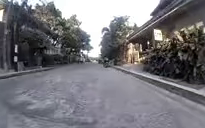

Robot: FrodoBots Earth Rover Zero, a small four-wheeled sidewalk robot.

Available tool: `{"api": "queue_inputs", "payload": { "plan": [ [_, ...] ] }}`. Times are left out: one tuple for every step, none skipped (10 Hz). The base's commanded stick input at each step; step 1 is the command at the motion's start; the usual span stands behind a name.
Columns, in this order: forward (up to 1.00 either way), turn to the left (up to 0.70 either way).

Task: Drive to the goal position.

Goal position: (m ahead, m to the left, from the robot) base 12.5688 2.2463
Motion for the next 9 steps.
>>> {"api": "queue_inputs", "payload": {
  "plan": [
    [1.00,-0.41],
    [1.00,-0.41],
    [1.00,-0.41],
    [1.00,-0.41],
    [1.00,-0.41],
    [1.00,-0.38],
    [1.00,-0.04],
    [1.00,-0.01],
    [1.00,-0.01]
  ]
}}
